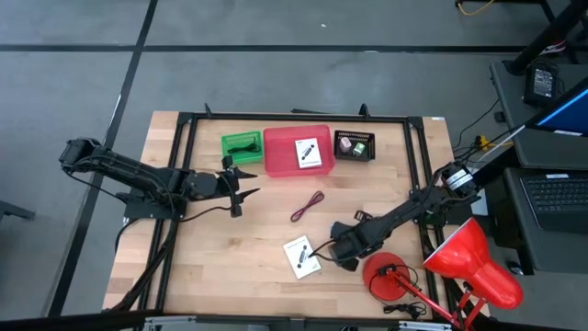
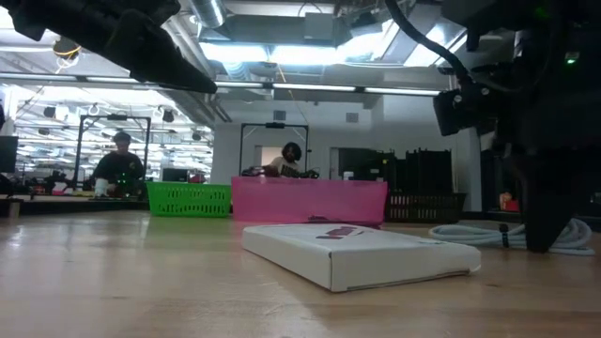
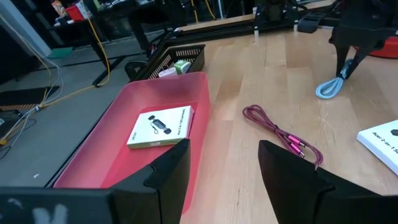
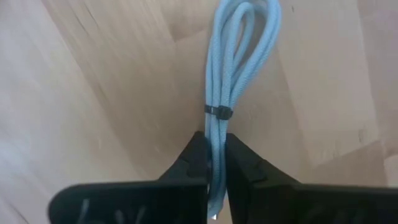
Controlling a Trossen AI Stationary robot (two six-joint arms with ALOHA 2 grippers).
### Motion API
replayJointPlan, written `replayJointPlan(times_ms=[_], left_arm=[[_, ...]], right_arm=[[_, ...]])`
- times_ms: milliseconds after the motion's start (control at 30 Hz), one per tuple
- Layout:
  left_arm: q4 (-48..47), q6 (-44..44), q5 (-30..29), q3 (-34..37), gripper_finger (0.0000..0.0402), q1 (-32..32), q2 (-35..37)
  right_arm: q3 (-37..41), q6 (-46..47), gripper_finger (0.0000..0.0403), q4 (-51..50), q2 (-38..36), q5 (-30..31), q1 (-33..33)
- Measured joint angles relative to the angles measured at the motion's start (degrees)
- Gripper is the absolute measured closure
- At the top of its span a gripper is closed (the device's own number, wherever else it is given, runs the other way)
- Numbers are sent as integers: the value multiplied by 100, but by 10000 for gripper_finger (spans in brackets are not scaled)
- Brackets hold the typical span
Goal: Pick and place items into bin
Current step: Put the light blue charger cable into the green bin
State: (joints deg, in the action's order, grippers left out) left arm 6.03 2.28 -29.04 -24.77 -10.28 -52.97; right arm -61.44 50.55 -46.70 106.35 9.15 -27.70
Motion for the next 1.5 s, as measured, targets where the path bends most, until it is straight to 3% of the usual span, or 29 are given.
replayJointPlan(times_ms=[500,833,1167,1333,1500], left_arm=[[11,0,13,2,217,0,0],[26,2,20,2,217,0,0],[30,2,22,2,217,0,0],[104,8,327,2,217,0,2],[350,199,654,2,217,-2,0]], right_arm=[[36,-911,397,177,-1299,1170,45],[265,-2160,398,810,-2229,1334,497],[2250,-3805,399,4252,-3392,1336,1203],[3106,-5023,399,6835,-3451,1229,1371],[3701,-5578,399,8524,-3451,732,1436]])
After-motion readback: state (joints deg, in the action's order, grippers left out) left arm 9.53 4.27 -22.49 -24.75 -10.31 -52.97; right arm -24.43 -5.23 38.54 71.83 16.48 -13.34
